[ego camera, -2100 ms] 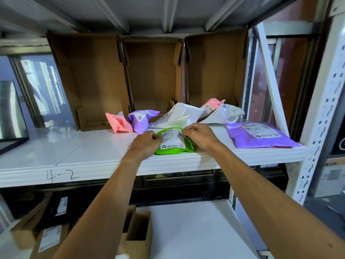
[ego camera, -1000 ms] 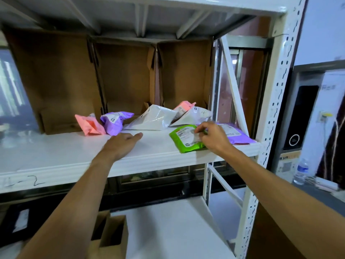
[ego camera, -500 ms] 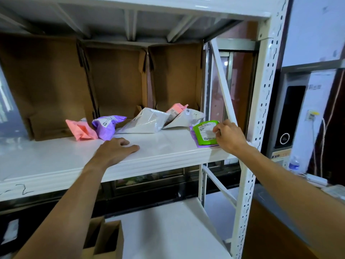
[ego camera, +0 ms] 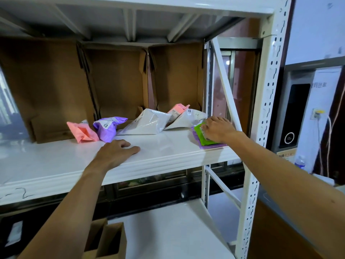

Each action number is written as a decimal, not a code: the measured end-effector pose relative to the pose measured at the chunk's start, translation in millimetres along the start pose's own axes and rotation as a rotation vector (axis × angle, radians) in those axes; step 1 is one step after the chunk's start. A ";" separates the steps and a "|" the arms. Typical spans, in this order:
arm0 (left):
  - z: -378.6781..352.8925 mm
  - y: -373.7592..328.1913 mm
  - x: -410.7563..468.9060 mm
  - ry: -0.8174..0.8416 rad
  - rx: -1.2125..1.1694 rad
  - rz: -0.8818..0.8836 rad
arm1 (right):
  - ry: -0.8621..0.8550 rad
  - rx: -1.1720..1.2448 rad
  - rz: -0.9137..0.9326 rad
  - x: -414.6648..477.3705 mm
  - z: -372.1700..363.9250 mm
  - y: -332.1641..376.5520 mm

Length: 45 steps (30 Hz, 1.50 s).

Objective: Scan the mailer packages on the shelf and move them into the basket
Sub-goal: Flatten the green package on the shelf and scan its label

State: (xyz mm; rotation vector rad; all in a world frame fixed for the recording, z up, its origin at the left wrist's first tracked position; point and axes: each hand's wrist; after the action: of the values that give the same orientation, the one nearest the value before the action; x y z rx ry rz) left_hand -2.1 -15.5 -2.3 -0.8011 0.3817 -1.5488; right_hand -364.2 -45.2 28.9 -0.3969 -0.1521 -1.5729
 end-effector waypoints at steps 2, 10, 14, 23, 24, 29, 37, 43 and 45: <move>0.7 -0.1 0.4 0.005 0.002 0.000 | 0.069 0.027 0.026 9.1 -2.7 -1.7; -2.0 3.8 5.9 0.020 0.030 -0.015 | 0.158 0.064 0.023 21.4 -39.4 -6.7; -4.0 3.3 8.0 0.016 0.038 -0.017 | 0.170 0.062 0.051 21.8 -40.3 -7.6; -4.4 4.9 8.7 0.012 0.041 -0.019 | 0.165 0.046 0.063 22.2 -42.7 -6.8; -4.3 4.3 8.4 0.012 0.036 -0.016 | 0.156 0.040 0.067 21.4 -43.1 -6.5; -5.3 2.9 6.1 0.003 0.033 -0.004 | -0.004 -0.040 0.082 10.8 -41.6 -3.3; -3.9 1.6 4.1 0.008 0.024 0.002 | 0.078 -0.038 0.116 18.5 -45.5 -6.8; -2.3 -0.5 2.9 0.035 0.029 0.006 | 0.120 -0.083 0.160 25.3 -48.4 -10.4; -1.7 1.7 3.7 0.037 0.034 0.012 | 0.121 -0.092 0.155 23.4 -46.5 -9.9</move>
State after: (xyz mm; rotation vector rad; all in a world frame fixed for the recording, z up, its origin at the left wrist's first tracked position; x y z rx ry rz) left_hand -1.9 -19.7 -3.6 -0.7438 0.3855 -1.5562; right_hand -381.1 -82.5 -4.8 -0.3759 0.0438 -1.4493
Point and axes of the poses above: each hand's wrist, its own x-axis towards the middle knuckle, its own z-axis out of the back of the hand, y = z × x, and after that the axes turned 11 degrees about -x, right-handed
